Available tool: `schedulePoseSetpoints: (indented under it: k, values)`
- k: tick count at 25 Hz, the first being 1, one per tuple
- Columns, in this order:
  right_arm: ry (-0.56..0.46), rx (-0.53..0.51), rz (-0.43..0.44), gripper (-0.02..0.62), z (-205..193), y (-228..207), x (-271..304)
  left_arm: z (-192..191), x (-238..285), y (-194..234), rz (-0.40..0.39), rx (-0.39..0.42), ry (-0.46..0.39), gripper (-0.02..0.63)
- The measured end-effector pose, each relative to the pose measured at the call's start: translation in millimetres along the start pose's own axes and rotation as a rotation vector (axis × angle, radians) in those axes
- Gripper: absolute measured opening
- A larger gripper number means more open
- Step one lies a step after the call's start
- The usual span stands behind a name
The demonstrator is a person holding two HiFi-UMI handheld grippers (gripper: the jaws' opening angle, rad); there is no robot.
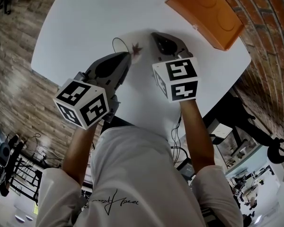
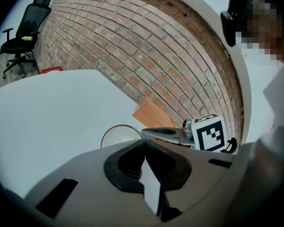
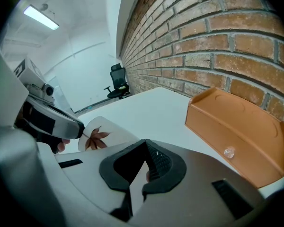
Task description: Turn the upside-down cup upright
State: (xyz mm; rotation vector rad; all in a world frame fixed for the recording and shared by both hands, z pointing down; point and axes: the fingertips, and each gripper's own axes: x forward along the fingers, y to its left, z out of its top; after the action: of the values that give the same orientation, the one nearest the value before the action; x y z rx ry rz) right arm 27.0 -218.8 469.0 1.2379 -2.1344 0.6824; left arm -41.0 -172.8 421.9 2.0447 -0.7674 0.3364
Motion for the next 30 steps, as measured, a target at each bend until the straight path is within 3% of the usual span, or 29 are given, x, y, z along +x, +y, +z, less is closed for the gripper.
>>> schedulePoseSetpoints:
  k: [30]
  values:
    - [0.012,0.039,-0.013,0.020,-10.3,-14.1,1.0,29.6,40.7,-20.6,-0.093,0.046,0.010,0.009]
